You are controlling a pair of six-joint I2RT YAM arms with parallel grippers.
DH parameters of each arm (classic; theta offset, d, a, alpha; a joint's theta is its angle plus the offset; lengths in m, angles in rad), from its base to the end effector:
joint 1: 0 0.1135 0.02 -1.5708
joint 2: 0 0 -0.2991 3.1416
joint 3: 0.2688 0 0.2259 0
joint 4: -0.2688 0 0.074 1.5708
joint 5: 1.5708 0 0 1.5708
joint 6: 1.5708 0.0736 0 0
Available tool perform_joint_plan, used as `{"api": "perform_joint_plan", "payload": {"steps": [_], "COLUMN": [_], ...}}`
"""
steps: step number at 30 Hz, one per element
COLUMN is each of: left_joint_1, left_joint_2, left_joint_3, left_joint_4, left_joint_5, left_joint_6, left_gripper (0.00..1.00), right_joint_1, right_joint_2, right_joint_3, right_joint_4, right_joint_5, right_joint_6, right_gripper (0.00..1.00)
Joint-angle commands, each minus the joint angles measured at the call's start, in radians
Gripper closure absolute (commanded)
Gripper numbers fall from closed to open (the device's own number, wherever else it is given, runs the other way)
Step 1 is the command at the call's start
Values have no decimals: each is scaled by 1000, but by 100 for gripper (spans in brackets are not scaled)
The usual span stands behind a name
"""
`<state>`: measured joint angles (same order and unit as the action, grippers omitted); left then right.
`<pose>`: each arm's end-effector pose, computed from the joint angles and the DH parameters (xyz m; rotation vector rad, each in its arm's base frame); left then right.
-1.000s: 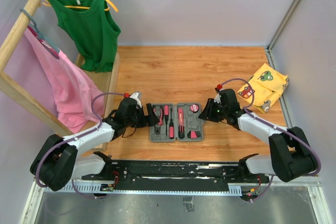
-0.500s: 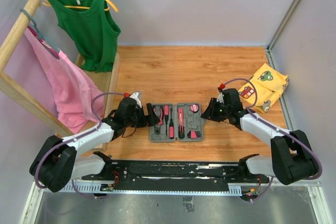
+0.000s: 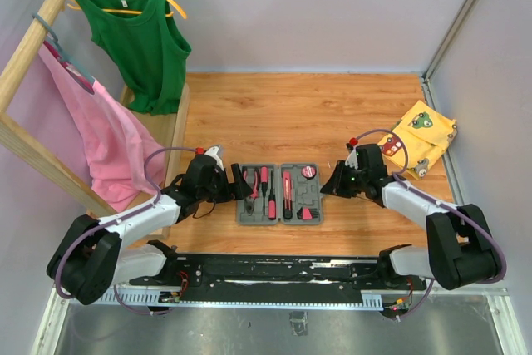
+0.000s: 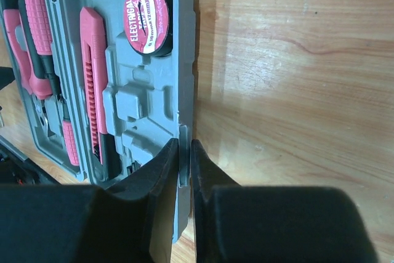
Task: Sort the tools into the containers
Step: Close the storage box at the center of the board.
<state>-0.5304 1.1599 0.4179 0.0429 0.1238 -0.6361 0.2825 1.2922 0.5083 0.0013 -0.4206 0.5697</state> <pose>0.1801 -0.1162 0.1901 -0.0570 2.3774 -0.7327 0.2168 0.0942 0.1902 0.1350 2.4490 0.8948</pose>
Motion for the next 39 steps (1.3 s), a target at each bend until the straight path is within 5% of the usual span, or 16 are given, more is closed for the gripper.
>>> {"api": "perform_joint_plan", "payload": {"steps": [1, 7, 22, 39], "left_joint_1": [6, 6, 6, 6], "left_joint_2": [-9, 44, 137, 35], "left_joint_3": [1, 19, -67, 21], "left_joint_4": [-1, 19, 244, 227], "left_joint_5": [-20, -13, 140, 252], "left_joint_6": [-9, 1, -62, -89], "left_gripper": [8, 9, 6, 6], "right_joint_1": [-31, -35, -42, -42], "right_joint_2": [-8, 36, 83, 130], "right_joint_3": [-22, -36, -54, -127], "right_joint_4": [-22, 63, 117, 342], "right_joint_5": [-17, -65, -81, -196], "right_joint_6": [-37, -13, 7, 97], "right_gripper": [89, 99, 99, 99]}}
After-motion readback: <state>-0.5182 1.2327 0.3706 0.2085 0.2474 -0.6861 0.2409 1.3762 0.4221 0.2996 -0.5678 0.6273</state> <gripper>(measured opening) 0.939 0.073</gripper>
